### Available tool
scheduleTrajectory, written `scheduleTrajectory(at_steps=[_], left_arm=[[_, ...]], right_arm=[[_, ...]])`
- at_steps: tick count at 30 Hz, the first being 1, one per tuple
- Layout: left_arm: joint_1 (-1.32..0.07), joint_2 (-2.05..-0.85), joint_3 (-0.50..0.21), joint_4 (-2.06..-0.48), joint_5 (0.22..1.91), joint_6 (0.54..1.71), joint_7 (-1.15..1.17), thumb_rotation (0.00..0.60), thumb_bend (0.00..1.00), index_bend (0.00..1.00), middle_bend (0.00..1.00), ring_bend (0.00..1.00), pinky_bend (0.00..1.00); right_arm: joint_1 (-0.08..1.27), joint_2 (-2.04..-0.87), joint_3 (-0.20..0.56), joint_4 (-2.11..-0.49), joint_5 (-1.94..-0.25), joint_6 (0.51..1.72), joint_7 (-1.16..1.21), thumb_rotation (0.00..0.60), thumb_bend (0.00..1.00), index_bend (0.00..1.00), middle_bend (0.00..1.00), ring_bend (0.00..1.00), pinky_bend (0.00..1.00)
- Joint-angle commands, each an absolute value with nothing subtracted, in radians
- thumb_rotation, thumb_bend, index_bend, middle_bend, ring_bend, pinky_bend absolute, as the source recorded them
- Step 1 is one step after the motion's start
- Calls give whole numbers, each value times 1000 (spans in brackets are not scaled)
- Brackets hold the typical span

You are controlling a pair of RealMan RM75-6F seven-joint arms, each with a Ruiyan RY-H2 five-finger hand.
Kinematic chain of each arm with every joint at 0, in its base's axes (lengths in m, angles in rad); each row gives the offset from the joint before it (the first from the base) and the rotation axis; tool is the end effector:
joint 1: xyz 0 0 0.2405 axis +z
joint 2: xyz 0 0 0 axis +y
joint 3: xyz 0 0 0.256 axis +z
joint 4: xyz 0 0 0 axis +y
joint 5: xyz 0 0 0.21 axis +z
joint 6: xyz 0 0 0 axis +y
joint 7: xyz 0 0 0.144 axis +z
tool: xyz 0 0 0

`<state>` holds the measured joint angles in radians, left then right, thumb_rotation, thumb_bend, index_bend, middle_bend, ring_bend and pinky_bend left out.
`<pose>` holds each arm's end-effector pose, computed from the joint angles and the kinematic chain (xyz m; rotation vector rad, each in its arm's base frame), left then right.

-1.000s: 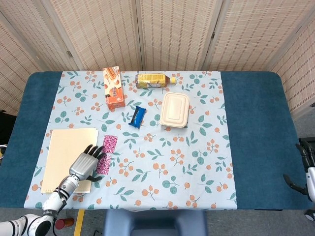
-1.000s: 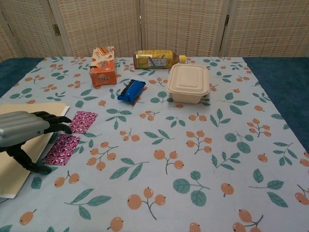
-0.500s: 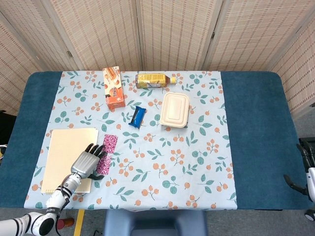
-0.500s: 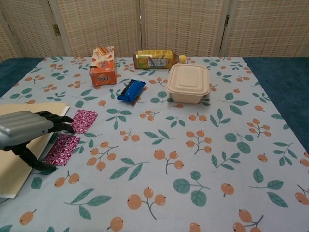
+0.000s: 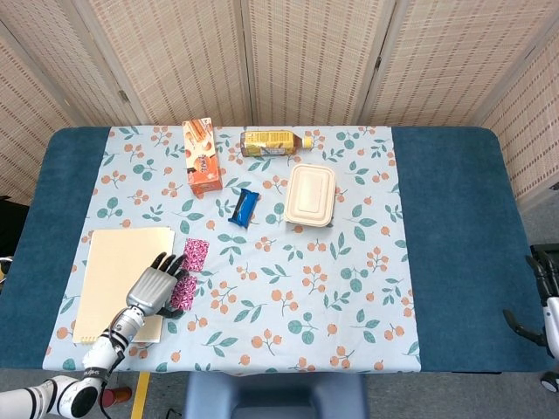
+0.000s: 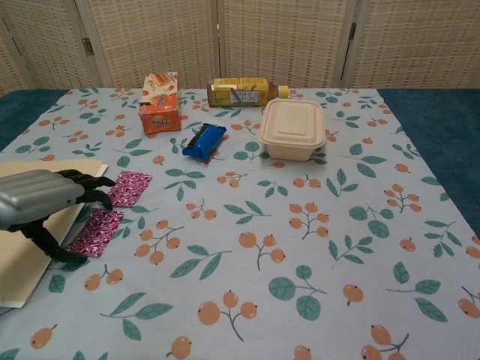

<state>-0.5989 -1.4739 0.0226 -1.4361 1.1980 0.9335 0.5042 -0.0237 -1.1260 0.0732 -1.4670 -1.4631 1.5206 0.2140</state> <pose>-0.2435 0.2888 -0.0152 -2.0309 -0.7703 -0.5133 -0.3565 -0.1499 0.1833 1.2153 -0.9798 0.9087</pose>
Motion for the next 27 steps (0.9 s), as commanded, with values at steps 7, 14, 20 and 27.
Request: scheduleTrajectory(at_steps=[7, 14, 20, 27], left_arm=[[-587, -1466, 24, -1438, 1225, 957, 479, 508, 250, 287, 0, 0, 0], [-591, -1413, 0, -1501, 1246, 980, 460, 505, 250, 285, 0, 0, 0], [-629, -1384, -41, -1526, 1230, 953, 460, 505, 250, 283, 0, 0, 0], [-707, -1408, -89, -1461, 1208, 871, 449, 505, 250, 268, 0, 0, 0]], right_arm=[[-21, -1123, 75, -1476, -1466, 1522, 207, 600, 285, 0, 0, 0, 0], [-23, -1120, 75, -1480, -1466, 1527, 206, 600, 284, 0, 0, 0, 0], [-26, -1120, 76, -1476, -1463, 1529, 210, 600, 284, 0, 0, 0, 0], [-29, -1119, 75, -1475, -1460, 1530, 213, 600, 284, 0, 0, 0, 0]])
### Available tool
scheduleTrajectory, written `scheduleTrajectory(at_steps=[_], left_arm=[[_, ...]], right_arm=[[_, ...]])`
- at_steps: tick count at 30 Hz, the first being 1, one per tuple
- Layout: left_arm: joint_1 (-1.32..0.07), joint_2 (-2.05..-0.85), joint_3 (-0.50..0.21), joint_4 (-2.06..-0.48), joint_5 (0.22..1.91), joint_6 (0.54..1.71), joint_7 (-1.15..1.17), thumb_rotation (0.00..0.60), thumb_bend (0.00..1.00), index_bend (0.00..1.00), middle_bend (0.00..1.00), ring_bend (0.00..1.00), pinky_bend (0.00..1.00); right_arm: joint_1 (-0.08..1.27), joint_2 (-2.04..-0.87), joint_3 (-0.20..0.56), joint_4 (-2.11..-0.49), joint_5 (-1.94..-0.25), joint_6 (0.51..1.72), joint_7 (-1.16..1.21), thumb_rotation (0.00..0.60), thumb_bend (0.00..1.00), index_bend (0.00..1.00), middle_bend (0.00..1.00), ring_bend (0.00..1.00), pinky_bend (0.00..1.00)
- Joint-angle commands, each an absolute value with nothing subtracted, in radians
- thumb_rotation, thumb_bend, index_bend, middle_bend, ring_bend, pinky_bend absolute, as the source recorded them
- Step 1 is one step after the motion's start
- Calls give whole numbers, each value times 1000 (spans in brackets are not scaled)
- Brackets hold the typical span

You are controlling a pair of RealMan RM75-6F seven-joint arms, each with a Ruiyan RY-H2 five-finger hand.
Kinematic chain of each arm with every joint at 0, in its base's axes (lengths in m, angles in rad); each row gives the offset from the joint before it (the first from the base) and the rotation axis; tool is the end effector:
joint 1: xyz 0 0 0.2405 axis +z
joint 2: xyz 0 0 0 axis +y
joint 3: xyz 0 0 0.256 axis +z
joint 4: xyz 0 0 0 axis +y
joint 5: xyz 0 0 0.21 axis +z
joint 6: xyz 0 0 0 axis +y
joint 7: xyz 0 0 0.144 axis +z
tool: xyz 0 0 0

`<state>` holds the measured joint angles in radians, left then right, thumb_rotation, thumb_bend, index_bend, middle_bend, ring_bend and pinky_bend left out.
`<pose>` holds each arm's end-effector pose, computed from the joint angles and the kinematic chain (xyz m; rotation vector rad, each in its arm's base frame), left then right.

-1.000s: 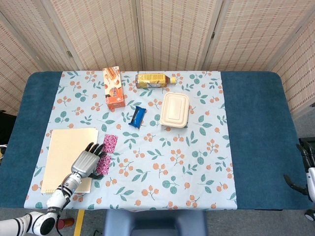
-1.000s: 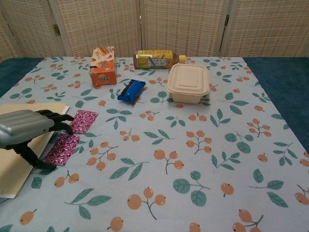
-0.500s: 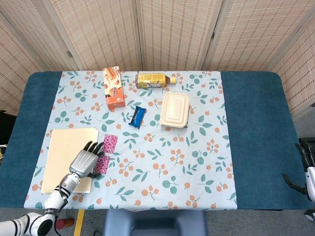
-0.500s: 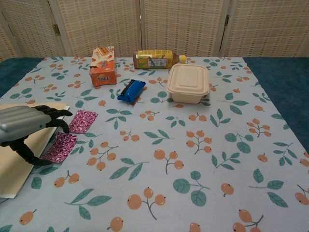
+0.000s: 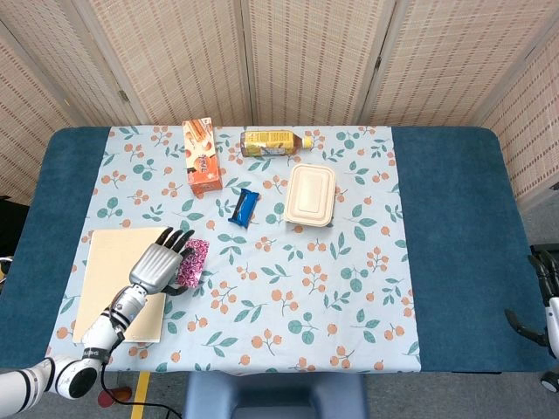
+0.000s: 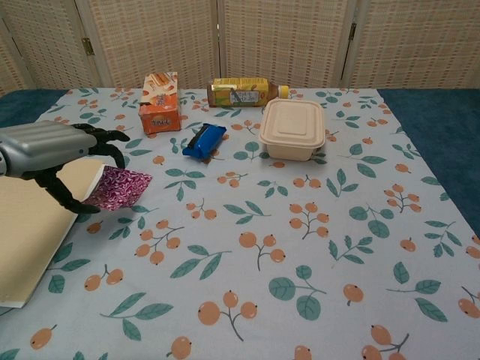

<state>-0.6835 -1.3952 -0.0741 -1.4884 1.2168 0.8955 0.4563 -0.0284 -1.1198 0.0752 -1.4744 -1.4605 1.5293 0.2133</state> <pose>-0.2026 0.3289 0.0136 -2.0177 -0.7057 -0.6421 -0.3557 -0.1486 0.1861 1.2062 -0.9742 0.9114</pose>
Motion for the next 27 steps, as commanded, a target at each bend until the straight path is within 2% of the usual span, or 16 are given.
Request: scheduleTrajectory(at_steps=[1, 8, 17, 27], left_arm=[[-719, -1415, -95, -1443, 1199, 854, 448, 505, 250, 264, 0, 0, 0], [-770, -1459, -113, -1334, 1159, 779, 416, 504, 250, 245, 0, 0, 0], [-796, -1509, -100, -1223, 1165, 730, 357, 502, 250, 218, 0, 0, 0], [-813, -1531, -90, -1174, 1164, 703, 337, 502, 249, 216, 0, 0, 0]], right_arm=[[-30, -1119, 75, -1475, -1459, 1530, 212, 600, 284, 0, 0, 0, 0], [-34, -1117, 77, -1480, -1449, 1529, 207, 600, 284, 0, 0, 0, 0], [-29, -1114, 81, -1496, -1443, 1521, 187, 600, 284, 0, 0, 0, 0], [-30, -1113, 82, -1506, -1437, 1519, 175, 600, 284, 0, 0, 0, 0]])
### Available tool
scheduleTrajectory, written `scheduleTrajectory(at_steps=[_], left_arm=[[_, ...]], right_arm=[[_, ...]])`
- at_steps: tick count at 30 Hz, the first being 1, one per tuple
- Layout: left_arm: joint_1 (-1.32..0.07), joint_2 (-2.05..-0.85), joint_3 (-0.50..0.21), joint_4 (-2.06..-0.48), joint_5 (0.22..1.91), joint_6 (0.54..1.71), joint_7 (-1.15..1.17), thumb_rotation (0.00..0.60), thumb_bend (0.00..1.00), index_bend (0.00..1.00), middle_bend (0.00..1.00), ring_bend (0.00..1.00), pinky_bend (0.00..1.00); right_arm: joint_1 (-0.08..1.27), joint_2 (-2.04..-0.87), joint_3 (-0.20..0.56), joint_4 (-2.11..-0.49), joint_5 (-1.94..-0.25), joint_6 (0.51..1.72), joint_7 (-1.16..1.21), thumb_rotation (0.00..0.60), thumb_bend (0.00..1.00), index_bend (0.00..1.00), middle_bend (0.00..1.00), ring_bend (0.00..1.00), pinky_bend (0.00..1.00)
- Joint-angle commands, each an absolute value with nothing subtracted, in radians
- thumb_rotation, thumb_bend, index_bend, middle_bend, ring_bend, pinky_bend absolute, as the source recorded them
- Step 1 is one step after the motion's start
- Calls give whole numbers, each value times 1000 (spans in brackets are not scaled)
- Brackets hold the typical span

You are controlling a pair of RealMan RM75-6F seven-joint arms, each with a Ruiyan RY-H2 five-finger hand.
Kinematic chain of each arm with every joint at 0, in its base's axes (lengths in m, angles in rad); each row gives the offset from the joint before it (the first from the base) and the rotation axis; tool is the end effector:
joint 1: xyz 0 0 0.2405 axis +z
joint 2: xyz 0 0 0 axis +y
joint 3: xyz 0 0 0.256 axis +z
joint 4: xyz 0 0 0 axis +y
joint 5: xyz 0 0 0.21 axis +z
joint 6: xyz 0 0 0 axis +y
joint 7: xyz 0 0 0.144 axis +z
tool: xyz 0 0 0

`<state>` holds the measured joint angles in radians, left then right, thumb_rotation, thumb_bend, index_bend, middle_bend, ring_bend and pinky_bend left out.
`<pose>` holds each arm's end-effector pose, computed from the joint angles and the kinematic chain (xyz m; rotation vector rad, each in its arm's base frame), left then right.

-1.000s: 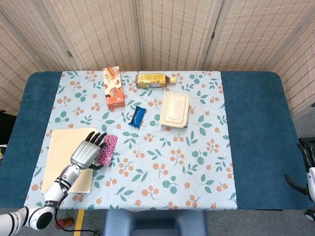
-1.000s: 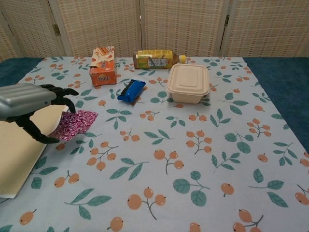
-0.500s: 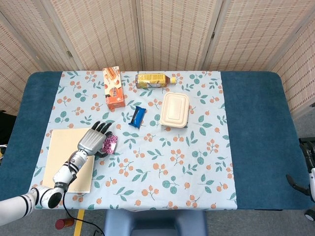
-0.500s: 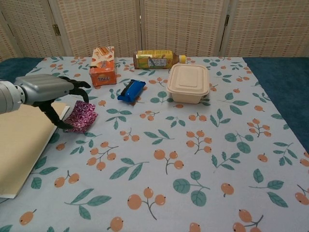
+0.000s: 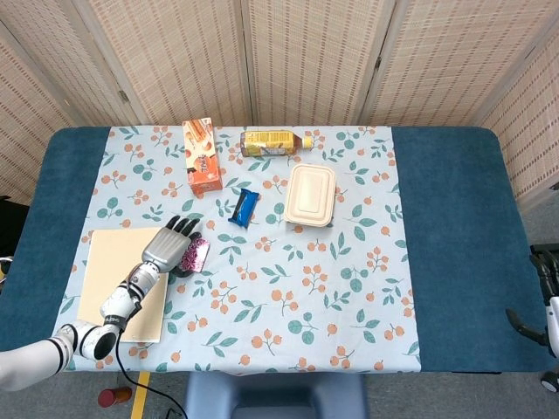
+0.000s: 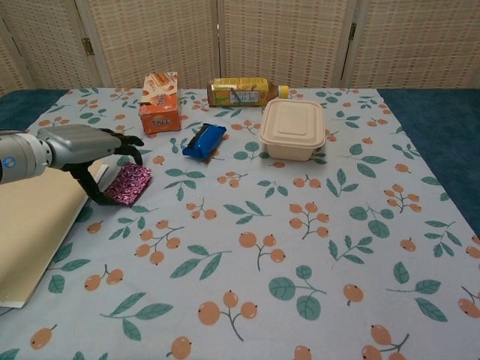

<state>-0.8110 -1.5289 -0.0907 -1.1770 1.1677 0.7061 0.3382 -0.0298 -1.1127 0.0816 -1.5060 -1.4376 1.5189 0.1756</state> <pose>-0.2112 0.3835 -0.0141 -2.0416 -0.7433 -0.5352 -0.3539 -0.1492 0.1859 1.1923 -0.9771 0.8866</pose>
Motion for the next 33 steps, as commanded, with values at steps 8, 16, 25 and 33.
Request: scheduleTrajectory(at_steps=[8, 16, 25, 33], left_arm=[[-818, -1523, -83, -1176, 1141, 692, 349, 505, 249, 208, 0, 0, 0], [-823, -1520, -77, -1184, 1111, 683, 364, 505, 249, 173, 0, 0, 0], [-774, -1457, -124, -1274, 1064, 767, 280, 504, 249, 141, 0, 0, 0], [-611, -1316, -183, -1468, 1029, 1018, 143, 599, 263, 158, 0, 0, 0]], right_arm=[[-30, -1112, 82, -1506, -1435, 1518, 175, 600, 284, 0, 0, 0, 0], [-32, -1112, 83, -1506, -1432, 1518, 177, 600, 284, 0, 0, 0, 0], [-28, -1099, 86, -1506, -1440, 1518, 193, 600, 284, 0, 0, 0, 0], [2, -1056, 81, -1505, -1495, 1492, 295, 600, 284, 0, 0, 0, 0]])
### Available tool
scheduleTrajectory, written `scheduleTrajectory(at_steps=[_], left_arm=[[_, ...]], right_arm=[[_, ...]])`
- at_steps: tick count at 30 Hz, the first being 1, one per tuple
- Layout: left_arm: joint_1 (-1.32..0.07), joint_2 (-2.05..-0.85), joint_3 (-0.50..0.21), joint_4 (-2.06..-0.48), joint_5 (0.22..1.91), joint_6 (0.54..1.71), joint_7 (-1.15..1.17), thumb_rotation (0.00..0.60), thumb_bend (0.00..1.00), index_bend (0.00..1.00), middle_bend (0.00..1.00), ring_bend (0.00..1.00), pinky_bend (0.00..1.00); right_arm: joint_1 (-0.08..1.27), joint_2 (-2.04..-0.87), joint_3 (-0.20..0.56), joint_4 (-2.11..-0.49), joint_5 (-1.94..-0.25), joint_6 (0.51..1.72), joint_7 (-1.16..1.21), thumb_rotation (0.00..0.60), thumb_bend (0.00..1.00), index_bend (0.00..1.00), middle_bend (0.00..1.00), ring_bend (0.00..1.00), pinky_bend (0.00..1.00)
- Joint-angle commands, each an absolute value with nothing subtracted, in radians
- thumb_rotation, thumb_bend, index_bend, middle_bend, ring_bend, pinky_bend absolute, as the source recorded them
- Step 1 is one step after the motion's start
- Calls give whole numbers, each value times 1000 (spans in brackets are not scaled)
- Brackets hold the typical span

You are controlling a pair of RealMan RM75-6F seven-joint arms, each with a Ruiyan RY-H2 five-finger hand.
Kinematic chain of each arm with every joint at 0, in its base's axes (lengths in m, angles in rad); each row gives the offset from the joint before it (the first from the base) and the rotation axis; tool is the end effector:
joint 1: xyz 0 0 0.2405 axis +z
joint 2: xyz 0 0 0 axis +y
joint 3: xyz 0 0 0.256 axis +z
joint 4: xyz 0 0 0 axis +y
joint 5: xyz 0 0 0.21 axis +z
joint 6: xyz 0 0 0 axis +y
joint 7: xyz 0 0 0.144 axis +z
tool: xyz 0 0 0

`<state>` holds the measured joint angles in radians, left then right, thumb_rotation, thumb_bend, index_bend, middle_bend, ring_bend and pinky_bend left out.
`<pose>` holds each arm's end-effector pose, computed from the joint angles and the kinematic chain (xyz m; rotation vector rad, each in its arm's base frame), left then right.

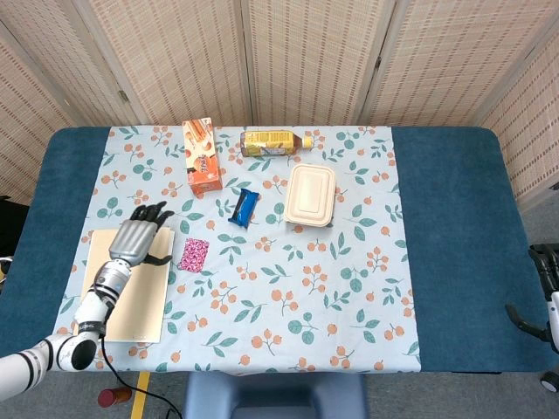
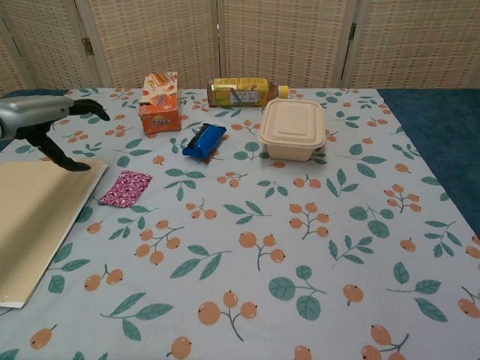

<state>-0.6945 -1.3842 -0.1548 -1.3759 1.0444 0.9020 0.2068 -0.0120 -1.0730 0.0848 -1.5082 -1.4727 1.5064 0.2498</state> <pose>-0.2271 0.3715 0.0495 -1.7008 -0.9997 -0.7672 -0.3491 -0.1568 0.1958 1.2245 -0.9896 0.9420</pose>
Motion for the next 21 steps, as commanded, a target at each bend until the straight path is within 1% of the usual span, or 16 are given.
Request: scheduleTrajectory(at_steps=[1, 5, 8, 14, 21], left_arm=[[-590, -1304, -184, -1487, 1033, 1050, 131, 600, 267, 164, 0, 0, 0], [-507, -1266, -170, -1545, 1070, 1179, 114, 600, 274, 177, 0, 0, 0], [-438, -1244, -139, -1590, 1114, 1277, 117, 600, 279, 178, 0, 0, 0], [-319, -1220, -75, -1672, 1182, 1425, 142, 600, 286, 187, 0, 0, 0], [-222, -1189, -20, -1744, 1263, 1539, 184, 600, 287, 197, 3, 0, 0]], right_arm=[[7, -1052, 80, -1501, -1500, 1486, 308, 600, 284, 0, 0, 0, 0], [26, -1045, 77, -1484, -1517, 1466, 367, 600, 284, 7, 0, 0, 0], [36, -1047, 71, -1469, -1532, 1457, 409, 600, 284, 14, 0, 0, 0], [40, -1055, 52, -1452, -1562, 1464, 461, 600, 284, 22, 0, 0, 0], [16, -1059, 40, -1461, -1570, 1511, 457, 600, 284, 26, 0, 0, 0]])
